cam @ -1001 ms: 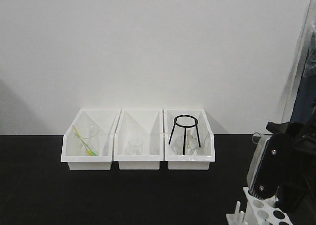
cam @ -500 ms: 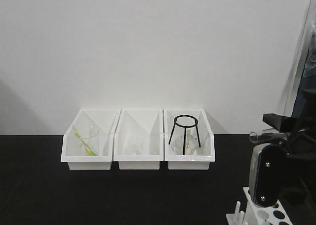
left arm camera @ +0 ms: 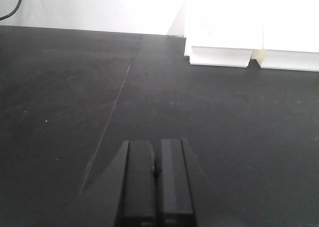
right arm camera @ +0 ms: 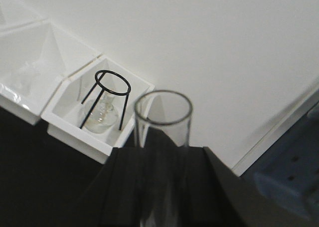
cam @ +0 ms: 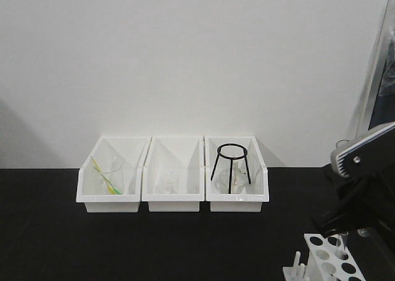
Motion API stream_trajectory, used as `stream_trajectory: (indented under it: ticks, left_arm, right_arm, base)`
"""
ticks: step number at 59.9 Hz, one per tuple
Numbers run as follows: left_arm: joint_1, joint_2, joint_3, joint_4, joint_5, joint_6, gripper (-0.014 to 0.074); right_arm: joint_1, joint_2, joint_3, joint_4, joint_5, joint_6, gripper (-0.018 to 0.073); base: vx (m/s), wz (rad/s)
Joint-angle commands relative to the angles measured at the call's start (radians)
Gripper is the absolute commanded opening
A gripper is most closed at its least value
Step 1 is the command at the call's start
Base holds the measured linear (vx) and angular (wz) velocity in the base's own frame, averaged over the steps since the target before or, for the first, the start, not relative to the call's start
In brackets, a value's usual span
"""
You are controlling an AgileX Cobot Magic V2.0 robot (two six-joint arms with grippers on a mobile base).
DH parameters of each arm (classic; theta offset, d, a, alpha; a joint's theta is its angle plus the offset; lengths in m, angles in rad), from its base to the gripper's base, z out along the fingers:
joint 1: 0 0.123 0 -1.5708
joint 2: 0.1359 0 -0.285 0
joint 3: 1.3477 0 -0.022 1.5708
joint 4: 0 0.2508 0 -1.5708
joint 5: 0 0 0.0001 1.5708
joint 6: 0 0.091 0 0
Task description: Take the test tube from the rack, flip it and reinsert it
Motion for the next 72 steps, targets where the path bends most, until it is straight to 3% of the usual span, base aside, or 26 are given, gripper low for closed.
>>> stream_trajectory:
  ticks: [1,10,16,24,34,43,72]
  left_arm:
    - [-0.007,-0.013,0.001,-0.004,-0.086,0.0,-0.0006]
    - [-0.007,-0.013,0.001,-0.004,-0.086,0.0,-0.0006]
    - [-0.007,-0.013,0.001,-0.004,-0.086,0.0,-0.0006]
    - [-0.007,-0.013,0.001,-0.004,-0.086,0.0,-0.0006]
    - [-0.007,-0.013,0.001,-0.004,-0.086,0.0,-0.0006]
    - [-0.007,-0.013,0.001,-0.004,-0.086,0.0,-0.0006]
    - [-0.007,-0.013,0.001,-0.004,-0.086,0.0,-0.0006]
  right_arm:
    - [-0.016,-0.018,-0.038,-0.027,0.017,0.224,-0.0009]
    - [-0.079,-0.031,0.026,-0.111,-0.007,0.467,-0.0009]
    - [-0.115,-0.049,0.1,-0.314,-0.059,0.651,-0.0009]
    - [-0.123,-0.05,0.15,-0.32,0.003,0.806,-0.0009]
    - [-0.123,-0.05,0.157,-0.32,0.036,0.801,-0.0009]
    - [-0.123,-0.014,0.157,-0.32,0.036,0.693,-0.0009]
    - [-0.123,-0.02,0.157,-0.32,0.035,0.698,-0.0009]
  base:
    - [0.0,0.0]
    - [0.0,0.0]
    - [0.0,0.0]
    - [0.0,0.0]
    - [0.0,0.0]
    - [0.0,0.0]
    - [0.0,0.0]
